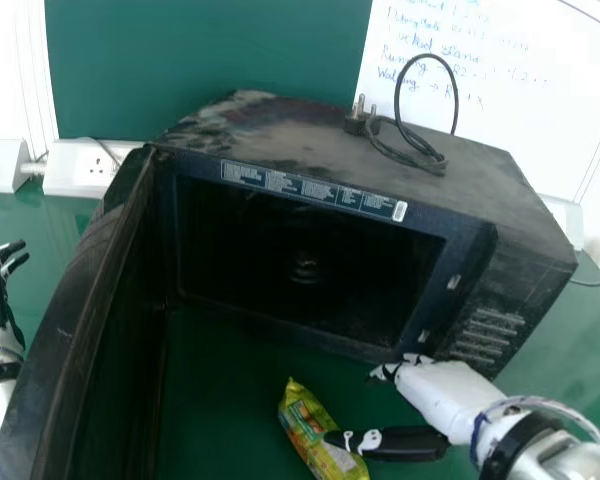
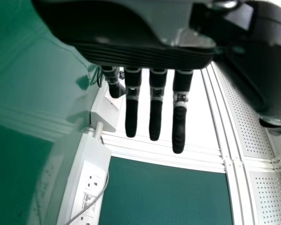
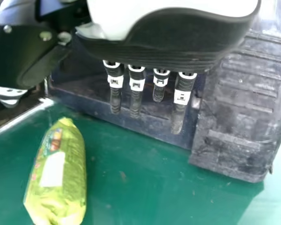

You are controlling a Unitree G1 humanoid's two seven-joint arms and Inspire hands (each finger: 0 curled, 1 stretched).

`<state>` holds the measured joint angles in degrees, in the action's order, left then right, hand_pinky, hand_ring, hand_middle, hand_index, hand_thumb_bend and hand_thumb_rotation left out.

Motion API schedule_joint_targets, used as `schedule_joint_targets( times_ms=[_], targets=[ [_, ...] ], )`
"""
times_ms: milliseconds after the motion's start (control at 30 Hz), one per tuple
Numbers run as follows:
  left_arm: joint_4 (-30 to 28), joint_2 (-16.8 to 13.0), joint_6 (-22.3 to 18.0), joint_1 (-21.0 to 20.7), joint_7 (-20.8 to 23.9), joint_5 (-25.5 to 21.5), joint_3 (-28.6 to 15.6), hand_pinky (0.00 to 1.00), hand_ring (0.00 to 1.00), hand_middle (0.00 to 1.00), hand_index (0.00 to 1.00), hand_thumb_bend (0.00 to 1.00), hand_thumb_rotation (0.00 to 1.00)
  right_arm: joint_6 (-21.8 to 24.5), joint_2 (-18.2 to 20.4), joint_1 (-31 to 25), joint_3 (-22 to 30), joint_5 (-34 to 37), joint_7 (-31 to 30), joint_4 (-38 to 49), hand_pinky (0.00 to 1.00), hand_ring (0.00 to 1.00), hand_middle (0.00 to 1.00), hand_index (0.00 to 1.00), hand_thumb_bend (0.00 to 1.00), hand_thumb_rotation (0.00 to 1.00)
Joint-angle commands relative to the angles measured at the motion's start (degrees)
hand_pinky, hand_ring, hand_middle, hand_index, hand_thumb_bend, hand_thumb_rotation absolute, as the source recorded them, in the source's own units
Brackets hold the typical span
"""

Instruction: Put biscuit inside oven

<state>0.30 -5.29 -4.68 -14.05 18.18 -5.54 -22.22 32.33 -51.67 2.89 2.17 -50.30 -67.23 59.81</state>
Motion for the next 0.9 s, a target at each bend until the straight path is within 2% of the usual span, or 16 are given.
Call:
schedule_joint_targets(
  times_ms=[0, 333, 600, 867],
  targets=[
    [-0.8, 0.0, 0.2, 0.5, 0.1, 0.3, 0.1, 0.7, 0.67, 0.69, 0.5, 0.5, 0.04, -2.1, 3.8, 0.7, -1.9, -5.7, -2.5, 0.2, 0.7, 0.87, 0.91, 0.91, 1.0, 0.67],
    [-1.7, 0.5, 0.8, 0.7, 0.5, 0.6, 0.1, 0.7, 0.67, 0.7, 0.5, 0.5, 0.04, -9.8, 21.0, 1.9, -6.7, -23.3, -12.7, 0.2, 0.73, 0.89, 0.93, 0.93, 1.0, 0.65],
    [-2.3, 0.7, 1.6, 0.7, 0.9, 0.8, 0.2, 0.7, 0.67, 0.7, 0.5, 0.5, 0.04, -17.9, 30.6, 0.8, -9.5, -32.3, -14.6, -0.1, 0.71, 0.88, 0.94, 0.94, 1.0, 0.67],
    [-2.5, 0.8, 2.0, 0.6, 0.9, 0.7, 0.2, 0.7, 0.67, 0.7, 0.5, 0.5, 0.05, -24.6, 37.7, 1.2, -10.7, -37.4, -18.1, -1.9, 0.72, 0.89, 0.95, 0.94, 1.0, 0.71]
  ],
)
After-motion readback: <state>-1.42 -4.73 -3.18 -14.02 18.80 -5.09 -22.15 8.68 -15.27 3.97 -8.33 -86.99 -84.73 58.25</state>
